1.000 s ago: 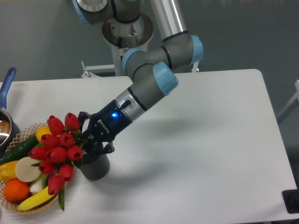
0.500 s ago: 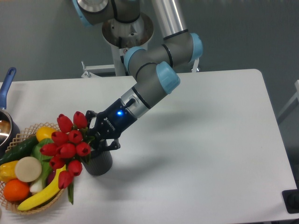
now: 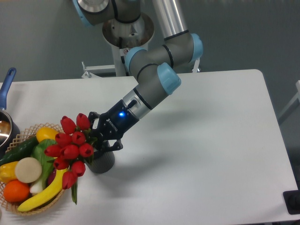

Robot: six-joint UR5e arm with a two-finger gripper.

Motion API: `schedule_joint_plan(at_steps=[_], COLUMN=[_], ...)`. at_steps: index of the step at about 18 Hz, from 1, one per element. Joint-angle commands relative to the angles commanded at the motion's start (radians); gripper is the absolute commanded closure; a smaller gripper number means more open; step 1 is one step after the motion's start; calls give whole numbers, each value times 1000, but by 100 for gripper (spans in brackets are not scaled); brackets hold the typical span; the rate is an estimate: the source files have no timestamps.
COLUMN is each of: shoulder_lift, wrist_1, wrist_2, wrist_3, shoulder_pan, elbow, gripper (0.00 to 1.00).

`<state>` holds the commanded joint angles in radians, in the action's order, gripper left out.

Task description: Insert the flowers into the vase

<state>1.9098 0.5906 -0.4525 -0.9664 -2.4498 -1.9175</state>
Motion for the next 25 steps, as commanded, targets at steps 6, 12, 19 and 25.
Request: schedule_joint_plan(at_steps=[6,12,19,25], shoulder_lift=[-3,-78,-118,-159], wrist_1=[2,2,2,3], wrist_2=[0,0,2,2], wrist_3=[0,0,-3,-18], shoulder_pan=[-6,-29,-49,-86], elbow=[-18,-96,-123,-147], gripper=[36,0,0,0])
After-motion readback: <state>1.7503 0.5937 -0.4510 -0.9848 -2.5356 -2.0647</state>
